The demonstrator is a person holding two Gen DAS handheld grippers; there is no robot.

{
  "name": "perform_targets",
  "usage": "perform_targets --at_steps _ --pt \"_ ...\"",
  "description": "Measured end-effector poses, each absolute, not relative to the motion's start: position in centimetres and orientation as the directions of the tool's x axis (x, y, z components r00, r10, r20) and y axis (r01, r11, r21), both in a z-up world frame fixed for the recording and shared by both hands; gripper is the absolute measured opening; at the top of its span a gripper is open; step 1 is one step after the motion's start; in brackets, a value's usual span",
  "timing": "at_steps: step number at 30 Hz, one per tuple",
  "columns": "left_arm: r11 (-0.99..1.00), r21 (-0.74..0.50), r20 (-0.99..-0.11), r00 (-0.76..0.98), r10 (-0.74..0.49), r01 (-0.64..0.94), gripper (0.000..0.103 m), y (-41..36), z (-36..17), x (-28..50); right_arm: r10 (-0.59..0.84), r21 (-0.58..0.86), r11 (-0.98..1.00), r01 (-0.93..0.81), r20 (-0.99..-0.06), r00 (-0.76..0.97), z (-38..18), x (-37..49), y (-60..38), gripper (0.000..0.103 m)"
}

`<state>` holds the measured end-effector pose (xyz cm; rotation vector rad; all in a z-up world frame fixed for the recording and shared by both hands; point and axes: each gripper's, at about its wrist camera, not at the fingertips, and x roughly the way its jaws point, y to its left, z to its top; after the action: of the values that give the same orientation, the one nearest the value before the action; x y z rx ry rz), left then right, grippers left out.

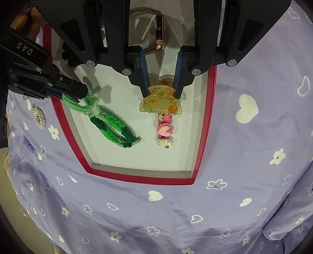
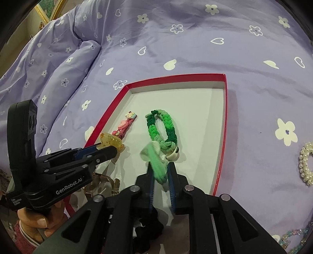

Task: Organize jewelry
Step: 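Open the left tool releasing the claw clip while the right tool releases the mint tie in the tray, then move both open tools over the beaded bracelet and silver chain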

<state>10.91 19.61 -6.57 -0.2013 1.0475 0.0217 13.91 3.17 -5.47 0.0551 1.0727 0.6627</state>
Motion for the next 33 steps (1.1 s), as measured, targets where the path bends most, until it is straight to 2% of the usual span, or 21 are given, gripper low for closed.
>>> perform_targets --at_steps 4,12,16,23,33 --pt "0.983 -0.148 -0.864 0.499 -0.073 -0.113 0.027 19.6 -6.5 10.8 0.529 0.354 0.805 -0.476 -0.790 0.308 -5.3 13.8 3.2 0.025" --pt "0.984 -0.138 -0.858 0.509 -0.061 -0.114 0.042 19.4 -5.7 10.1 0.543 0.371 0.801 -0.469 -0.781 0.310 -4.8 13.4 2.9 0.027" --pt "0.983 -0.138 -0.850 0.523 -0.057 -0.117 0.047 19.3 -5.0 9.5 0.557 0.379 0.795 -0.473 -0.765 0.322 -3.8 12.8 2.3 0.033" --pt "0.979 -0.168 -0.830 0.553 -0.077 -0.116 0.051 18.7 -3.3 7.9 0.586 0.410 0.788 -0.459 -0.727 0.358 -1.9 11.3 -0.4 0.040" --pt "0.975 -0.209 -0.804 0.581 -0.125 -0.079 0.053 16.0 -1.3 5.9 0.566 0.434 0.821 -0.372 -0.704 0.428 -1.1 8.8 -7.1 0.041"
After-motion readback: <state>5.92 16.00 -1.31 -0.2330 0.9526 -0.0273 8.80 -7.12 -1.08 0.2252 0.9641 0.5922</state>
